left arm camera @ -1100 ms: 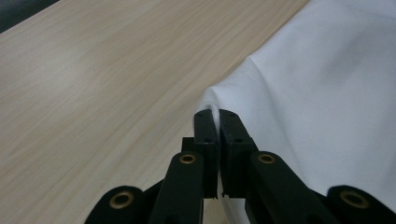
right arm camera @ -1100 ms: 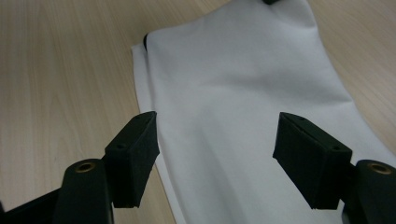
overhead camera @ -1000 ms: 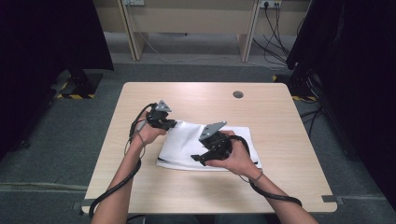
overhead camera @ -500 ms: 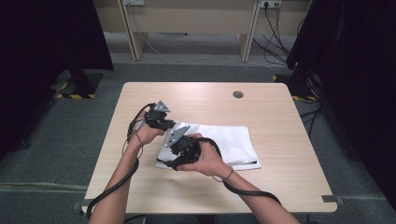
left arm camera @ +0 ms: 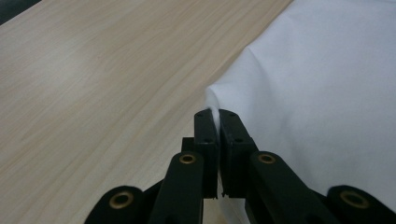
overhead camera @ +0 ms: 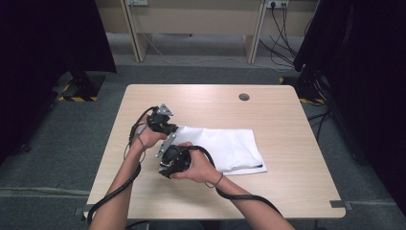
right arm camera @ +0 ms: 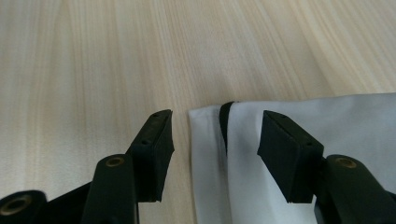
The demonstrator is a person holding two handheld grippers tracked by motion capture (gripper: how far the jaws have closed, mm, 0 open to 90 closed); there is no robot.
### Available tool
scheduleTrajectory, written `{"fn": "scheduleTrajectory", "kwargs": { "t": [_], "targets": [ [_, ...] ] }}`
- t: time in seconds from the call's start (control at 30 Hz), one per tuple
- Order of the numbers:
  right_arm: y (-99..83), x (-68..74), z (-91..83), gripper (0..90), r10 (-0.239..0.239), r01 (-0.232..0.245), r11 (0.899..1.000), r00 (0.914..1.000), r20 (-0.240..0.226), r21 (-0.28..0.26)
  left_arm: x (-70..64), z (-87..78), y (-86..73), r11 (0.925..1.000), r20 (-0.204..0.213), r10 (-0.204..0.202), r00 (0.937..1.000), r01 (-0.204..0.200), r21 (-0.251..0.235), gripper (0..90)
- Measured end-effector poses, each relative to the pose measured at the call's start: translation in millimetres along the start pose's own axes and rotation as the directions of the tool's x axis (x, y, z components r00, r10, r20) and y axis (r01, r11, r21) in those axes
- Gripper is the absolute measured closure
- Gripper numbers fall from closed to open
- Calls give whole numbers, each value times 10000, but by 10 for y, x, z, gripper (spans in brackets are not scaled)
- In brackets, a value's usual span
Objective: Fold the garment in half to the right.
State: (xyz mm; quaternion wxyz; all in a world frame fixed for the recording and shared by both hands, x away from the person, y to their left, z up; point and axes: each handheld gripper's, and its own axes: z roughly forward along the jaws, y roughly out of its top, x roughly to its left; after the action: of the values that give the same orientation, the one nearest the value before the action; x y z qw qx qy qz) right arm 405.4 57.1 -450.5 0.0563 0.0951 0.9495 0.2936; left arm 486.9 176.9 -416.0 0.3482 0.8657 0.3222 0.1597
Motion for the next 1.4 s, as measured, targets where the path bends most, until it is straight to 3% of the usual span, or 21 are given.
{"fn": "scheduleTrajectory", "kwargs": {
  "t": [0.63, 0.9, 1.03, 1.13, 1.4],
  "targets": [
    [-6, 8, 144, 621, -275, 274, 9991, 9996, 26, 326, 35, 54, -53, 9994, 31, -160, 9999, 159, 312, 860],
    [14, 47, 163, 816, -506, 498, 9984, 9983, 274, 283, 51, 74, -94, 9985, 48, -241, 9997, 239, 491, 860],
    [22, 61, 163, 842, -518, 506, 9982, 9978, 415, 308, 72, 69, -104, 9980, 42, -317, 9995, 314, 556, 861],
    [32, 59, 149, 847, -465, 458, 9988, 9982, 372, 198, 83, 53, -96, 9977, 39, -323, 9995, 320, 605, 861],
    [125, 22, -61, 849, -51, 58, 9972, 9999, 99, -750, 108, -26, -6, 9977, -51, -309, 9995, 312, 604, 861]
  ]
}}
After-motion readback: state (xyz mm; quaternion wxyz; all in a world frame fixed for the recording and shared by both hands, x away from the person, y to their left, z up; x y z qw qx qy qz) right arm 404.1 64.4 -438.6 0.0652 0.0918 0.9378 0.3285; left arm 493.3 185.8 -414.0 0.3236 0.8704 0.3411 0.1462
